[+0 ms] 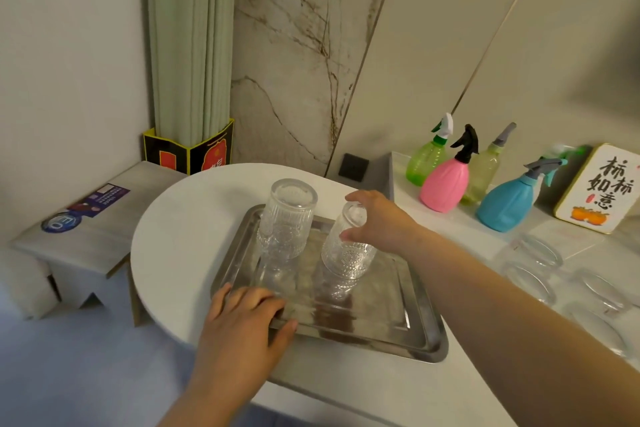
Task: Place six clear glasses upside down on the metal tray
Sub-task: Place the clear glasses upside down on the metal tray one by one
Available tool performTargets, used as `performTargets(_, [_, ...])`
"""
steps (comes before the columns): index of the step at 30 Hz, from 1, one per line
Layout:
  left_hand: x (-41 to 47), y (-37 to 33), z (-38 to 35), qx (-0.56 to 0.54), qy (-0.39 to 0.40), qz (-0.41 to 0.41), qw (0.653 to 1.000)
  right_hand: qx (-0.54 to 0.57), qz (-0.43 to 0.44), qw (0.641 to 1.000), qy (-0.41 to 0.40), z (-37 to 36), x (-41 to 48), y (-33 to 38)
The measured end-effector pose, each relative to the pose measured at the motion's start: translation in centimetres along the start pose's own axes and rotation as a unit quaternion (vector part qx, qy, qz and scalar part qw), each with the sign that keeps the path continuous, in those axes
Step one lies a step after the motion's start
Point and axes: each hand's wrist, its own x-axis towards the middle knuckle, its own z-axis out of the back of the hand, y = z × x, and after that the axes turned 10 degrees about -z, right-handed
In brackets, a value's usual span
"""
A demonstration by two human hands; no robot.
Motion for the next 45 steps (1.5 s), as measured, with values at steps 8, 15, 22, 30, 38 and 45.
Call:
performTargets(8, [-0.1, 0.0, 0.4, -0.013, 0.016, 0.003, 1.000, -0.025, -0.011, 1.000, 0.000, -0.2, 0.3, 0.0])
performTargets(15, [-0.3, 0.0, 0.4, -0.003, 0.018, -0.008, 1.000, 0.012, -0.018, 1.000, -0.004, -0.2, -0.2, -0.1])
performTargets(22, [-0.5, -0.8, 0.2, 0.001, 0.014, -0.038, 0.999, -0.005, -0.035, 0.998, -0.056, 4.5, -4.0, -5.3])
performTargets(30, [-0.7, -3.8, -1.0, 0.036, 0.055, -0.103, 0.992, -0.062, -0.186, 0.980, -0.023, 6.8, -8.4, -13.2])
performTargets(38, [-0.7, -3.8, -1.1, 0.025, 0.045, -0.114, 0.992, -0.074, -0.217, 0.973, 0.032, 6.2, -8.6, -15.6])
performTargets(45, [-0.7, -3.6, -1.5, 0.025, 0.042, -0.121, 0.991, -0.022, -0.226, 0.973, 0.044, 6.5, -8.1, -16.3])
